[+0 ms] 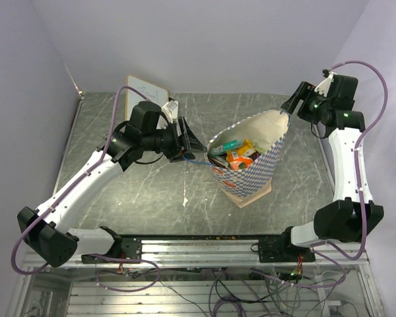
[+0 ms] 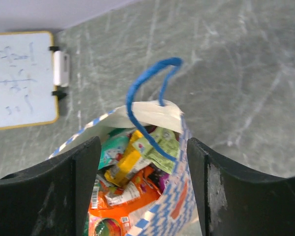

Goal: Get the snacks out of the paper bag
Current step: Adjust the paper bag at the center of the board.

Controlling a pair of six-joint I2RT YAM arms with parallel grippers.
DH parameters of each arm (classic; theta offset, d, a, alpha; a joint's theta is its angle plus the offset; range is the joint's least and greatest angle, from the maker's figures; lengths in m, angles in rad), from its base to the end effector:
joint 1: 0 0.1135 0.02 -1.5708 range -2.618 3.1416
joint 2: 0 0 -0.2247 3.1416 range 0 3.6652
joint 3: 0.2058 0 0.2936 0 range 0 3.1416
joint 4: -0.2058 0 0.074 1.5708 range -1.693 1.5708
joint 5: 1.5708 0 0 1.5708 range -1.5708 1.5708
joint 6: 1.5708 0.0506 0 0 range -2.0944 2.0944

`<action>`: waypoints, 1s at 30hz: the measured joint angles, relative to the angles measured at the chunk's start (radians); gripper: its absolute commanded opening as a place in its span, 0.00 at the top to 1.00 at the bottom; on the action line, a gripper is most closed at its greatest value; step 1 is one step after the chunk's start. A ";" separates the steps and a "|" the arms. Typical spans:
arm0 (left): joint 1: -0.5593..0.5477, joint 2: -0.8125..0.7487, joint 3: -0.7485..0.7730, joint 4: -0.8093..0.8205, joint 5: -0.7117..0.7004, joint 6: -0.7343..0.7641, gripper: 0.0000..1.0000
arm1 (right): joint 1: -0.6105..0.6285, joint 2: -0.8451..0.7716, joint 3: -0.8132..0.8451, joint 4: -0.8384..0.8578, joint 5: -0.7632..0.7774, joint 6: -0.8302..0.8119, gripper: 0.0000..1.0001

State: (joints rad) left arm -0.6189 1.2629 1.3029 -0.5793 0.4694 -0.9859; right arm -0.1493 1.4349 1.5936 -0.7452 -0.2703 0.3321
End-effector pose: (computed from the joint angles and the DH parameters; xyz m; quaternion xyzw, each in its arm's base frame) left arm 0.2628 -0.2153 0.3379 -0.0416 0.8528 -0.4855 0.1879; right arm 0.3641 -0.0411 0.3728 0.1464 0.8633 0.1610 0.4554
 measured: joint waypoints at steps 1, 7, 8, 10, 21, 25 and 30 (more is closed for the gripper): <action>0.000 0.002 0.002 0.000 0.000 0.006 0.32 | 0.000 -0.001 -0.020 0.032 -0.035 0.000 0.33; 0.000 0.002 -0.001 0.016 0.002 0.011 0.45 | -0.001 0.000 -0.077 0.173 -0.144 -0.013 0.46; 0.000 0.003 -0.001 0.016 0.002 0.013 0.48 | -0.002 0.001 -0.077 0.193 -0.156 -0.017 0.50; 0.000 0.008 0.001 0.014 0.003 0.021 0.51 | -0.004 0.005 -0.077 0.231 -0.190 -0.020 0.53; 0.000 0.039 0.024 0.029 0.008 0.031 0.73 | -0.007 0.047 -0.138 0.420 -0.403 0.034 0.71; 0.000 0.032 0.016 0.055 0.010 0.016 0.76 | -0.007 0.082 -0.135 0.430 -0.442 0.051 0.62; 0.000 0.019 -0.009 0.079 0.013 -0.002 0.65 | -0.007 0.088 -0.135 0.434 -0.444 0.055 0.57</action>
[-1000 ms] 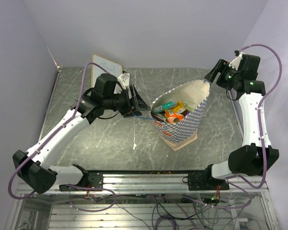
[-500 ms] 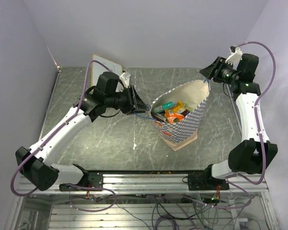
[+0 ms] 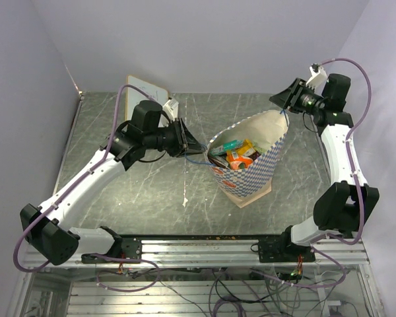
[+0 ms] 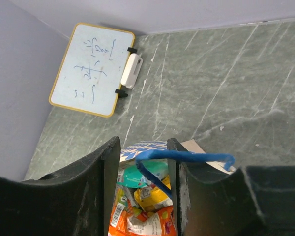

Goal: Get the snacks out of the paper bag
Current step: Adjust the paper bag at the center of the board.

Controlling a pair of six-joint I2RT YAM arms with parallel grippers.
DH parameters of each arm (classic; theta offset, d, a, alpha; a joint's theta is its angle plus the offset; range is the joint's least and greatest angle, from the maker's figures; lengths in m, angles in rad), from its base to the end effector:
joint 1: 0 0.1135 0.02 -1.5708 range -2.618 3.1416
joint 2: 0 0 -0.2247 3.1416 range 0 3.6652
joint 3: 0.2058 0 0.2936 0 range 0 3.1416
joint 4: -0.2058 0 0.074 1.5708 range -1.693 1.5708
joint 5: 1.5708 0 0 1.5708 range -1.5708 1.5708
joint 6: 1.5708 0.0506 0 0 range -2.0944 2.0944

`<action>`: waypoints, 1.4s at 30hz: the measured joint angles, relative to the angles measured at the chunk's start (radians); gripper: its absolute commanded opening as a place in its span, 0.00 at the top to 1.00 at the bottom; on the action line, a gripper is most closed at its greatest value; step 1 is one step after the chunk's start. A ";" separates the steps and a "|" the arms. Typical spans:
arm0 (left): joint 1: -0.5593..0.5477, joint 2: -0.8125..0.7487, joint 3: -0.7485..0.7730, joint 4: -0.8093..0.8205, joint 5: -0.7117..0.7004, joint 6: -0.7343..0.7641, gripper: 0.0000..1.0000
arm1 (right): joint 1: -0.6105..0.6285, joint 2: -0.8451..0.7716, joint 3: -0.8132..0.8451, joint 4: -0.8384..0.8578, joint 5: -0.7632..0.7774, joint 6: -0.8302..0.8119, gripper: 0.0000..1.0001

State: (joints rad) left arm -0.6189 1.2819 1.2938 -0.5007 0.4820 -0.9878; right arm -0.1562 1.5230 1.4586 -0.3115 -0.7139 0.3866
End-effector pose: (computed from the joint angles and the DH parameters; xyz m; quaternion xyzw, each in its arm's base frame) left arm 0.2695 -0.2207 0.3365 -0.0318 0.8408 -0.5020 0.2000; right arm 0.4046 -0.0302 0.3381 0.0183 0.7990 0.3476 0.4904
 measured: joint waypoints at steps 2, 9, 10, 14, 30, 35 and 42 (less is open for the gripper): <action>0.000 0.000 -0.005 0.010 0.002 -0.008 0.64 | 0.000 0.003 0.000 0.003 0.000 0.002 0.57; 0.000 0.001 -0.009 0.036 0.020 -0.036 0.93 | 0.000 0.025 0.001 0.021 -0.005 0.035 0.92; 0.000 0.001 -0.007 0.033 0.019 -0.036 0.93 | 0.000 0.025 0.004 0.017 -0.006 0.034 0.98; 0.016 0.002 0.022 -0.007 0.020 -0.031 0.93 | 0.002 0.026 0.044 -0.013 -0.019 0.042 1.00; 0.465 0.084 0.375 -0.464 0.064 0.132 0.93 | 0.572 -0.042 0.122 -0.130 0.074 0.143 1.00; 0.601 0.080 0.464 -0.589 0.062 0.166 0.93 | 0.750 -0.021 0.154 -0.105 0.113 0.220 1.00; 0.627 0.077 0.477 -0.642 0.064 0.169 0.93 | 0.858 0.027 0.236 -0.092 0.126 0.236 1.00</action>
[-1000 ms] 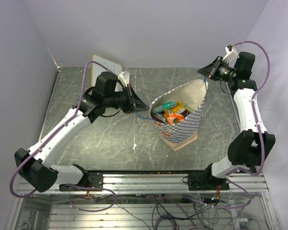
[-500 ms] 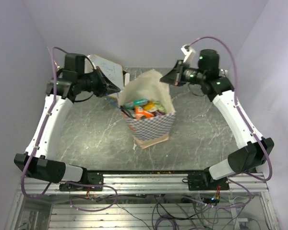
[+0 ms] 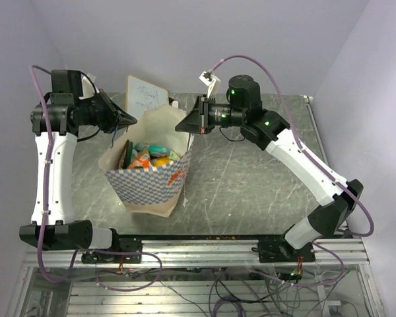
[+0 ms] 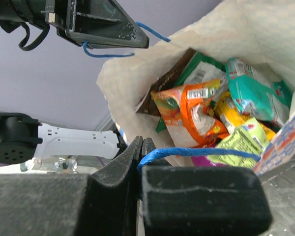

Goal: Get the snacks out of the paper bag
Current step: Adjust the paper bag at the center of the board.

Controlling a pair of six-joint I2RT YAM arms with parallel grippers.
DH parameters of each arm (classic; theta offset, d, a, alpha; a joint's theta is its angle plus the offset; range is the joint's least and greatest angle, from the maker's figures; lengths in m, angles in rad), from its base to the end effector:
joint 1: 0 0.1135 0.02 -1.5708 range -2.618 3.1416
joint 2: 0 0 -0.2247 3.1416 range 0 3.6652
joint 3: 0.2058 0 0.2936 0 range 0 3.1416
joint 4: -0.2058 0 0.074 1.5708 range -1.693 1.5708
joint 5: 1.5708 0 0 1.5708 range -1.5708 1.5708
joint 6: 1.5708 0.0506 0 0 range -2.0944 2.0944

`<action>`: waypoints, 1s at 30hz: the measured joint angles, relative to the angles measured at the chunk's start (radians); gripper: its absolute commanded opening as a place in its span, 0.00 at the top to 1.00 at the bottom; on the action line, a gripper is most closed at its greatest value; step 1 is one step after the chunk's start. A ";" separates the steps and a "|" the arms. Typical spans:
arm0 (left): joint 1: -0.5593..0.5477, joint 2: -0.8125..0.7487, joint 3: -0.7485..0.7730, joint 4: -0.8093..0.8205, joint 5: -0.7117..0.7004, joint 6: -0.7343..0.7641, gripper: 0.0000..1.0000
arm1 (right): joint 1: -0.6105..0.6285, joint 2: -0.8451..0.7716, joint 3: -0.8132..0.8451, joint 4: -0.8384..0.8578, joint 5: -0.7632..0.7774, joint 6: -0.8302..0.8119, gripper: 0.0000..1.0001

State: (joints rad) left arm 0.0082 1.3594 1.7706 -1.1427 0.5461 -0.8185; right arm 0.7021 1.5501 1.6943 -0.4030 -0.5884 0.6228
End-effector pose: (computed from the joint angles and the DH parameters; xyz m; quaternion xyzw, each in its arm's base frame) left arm 0.2998 -0.0238 0.4248 -0.2526 0.8495 -0.3810 0.2635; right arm 0.2898 0.2819 0.4091 -0.2068 0.7508 0.5402 0.3189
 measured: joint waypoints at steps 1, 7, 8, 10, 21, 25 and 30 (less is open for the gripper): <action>0.010 0.000 0.007 -0.014 -0.002 0.003 0.93 | 0.009 0.005 0.000 0.005 -0.003 0.006 1.00; 0.098 0.020 0.085 -0.146 -0.011 0.053 0.93 | 0.081 0.078 0.016 0.015 -0.003 0.010 1.00; 0.115 0.033 0.111 -0.170 -0.011 0.064 0.93 | 0.099 0.098 0.032 0.015 -0.002 0.011 1.00; 0.151 0.060 0.168 -0.205 -0.011 0.089 0.93 | 0.135 0.133 0.066 0.018 0.001 0.017 1.00; 0.368 0.178 0.426 -0.312 -0.013 0.222 0.93 | 0.254 0.282 0.193 0.099 -0.063 0.034 1.00; 0.372 0.132 0.314 -0.185 0.034 0.201 0.93 | 0.247 0.246 0.050 0.127 -0.075 -0.014 1.00; 0.336 0.018 0.069 -0.005 0.089 0.132 0.93 | 0.244 0.105 -0.284 0.150 -0.090 -0.041 1.00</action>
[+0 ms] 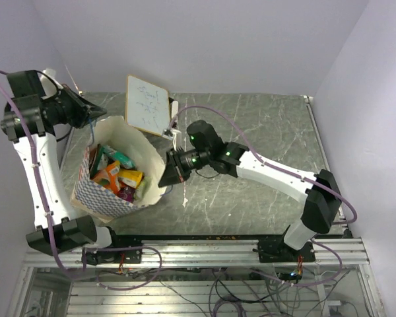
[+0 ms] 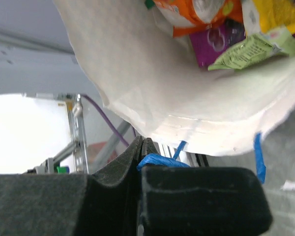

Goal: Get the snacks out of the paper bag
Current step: Adjust the paper bag at the center of the board.

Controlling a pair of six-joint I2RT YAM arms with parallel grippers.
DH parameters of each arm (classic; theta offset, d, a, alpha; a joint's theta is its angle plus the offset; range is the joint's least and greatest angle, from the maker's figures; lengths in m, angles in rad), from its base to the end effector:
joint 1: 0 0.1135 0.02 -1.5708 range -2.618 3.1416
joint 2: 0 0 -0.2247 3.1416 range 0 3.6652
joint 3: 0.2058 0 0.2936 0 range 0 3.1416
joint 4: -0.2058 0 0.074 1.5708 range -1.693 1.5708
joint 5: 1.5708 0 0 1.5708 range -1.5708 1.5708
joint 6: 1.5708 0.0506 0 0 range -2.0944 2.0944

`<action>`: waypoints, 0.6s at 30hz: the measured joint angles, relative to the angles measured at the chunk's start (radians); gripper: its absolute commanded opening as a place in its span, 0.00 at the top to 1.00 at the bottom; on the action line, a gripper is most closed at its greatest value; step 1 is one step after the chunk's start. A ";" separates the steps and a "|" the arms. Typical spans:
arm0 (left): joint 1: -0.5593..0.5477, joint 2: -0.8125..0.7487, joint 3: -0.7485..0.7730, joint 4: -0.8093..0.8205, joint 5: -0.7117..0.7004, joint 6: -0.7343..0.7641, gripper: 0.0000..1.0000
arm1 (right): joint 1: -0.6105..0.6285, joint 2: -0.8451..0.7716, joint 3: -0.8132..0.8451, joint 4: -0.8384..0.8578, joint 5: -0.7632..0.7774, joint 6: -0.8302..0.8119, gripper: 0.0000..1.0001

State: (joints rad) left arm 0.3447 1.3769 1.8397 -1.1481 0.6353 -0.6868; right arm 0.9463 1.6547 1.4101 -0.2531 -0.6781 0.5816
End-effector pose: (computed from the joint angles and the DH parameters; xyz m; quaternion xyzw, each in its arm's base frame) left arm 0.2887 0.0717 0.4434 -0.3069 0.8127 -0.3474 0.3530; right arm 0.2268 0.3689 0.2719 -0.3142 0.7663 0.5399 0.1504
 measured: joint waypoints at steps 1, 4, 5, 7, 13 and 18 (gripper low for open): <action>-0.024 -0.019 -0.034 0.032 0.004 -0.012 0.93 | 0.000 -0.027 -0.052 -0.001 -0.010 -0.007 1.00; -0.148 -0.069 -0.113 0.111 -0.002 -0.038 0.93 | 0.002 -0.063 -0.099 -0.004 -0.016 -0.023 1.00; -0.192 -0.082 -0.131 0.126 -0.005 -0.044 0.93 | 0.002 -0.077 -0.111 -0.008 -0.015 -0.034 1.00; -0.268 -0.103 -0.166 0.159 -0.010 -0.058 0.93 | 0.002 -0.090 -0.115 -0.021 -0.014 -0.053 0.99; -0.334 -0.154 -0.232 0.236 -0.022 -0.096 0.93 | 0.002 -0.100 -0.115 -0.073 0.018 -0.090 0.86; -0.335 -0.158 -0.232 0.220 -0.045 -0.076 0.93 | -0.003 -0.100 -0.089 -0.198 0.121 -0.156 0.57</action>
State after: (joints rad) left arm 0.0093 1.2190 1.6077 -0.9283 0.5903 -0.7631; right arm 0.9436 1.5543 1.3216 -0.4511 -0.5568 0.4259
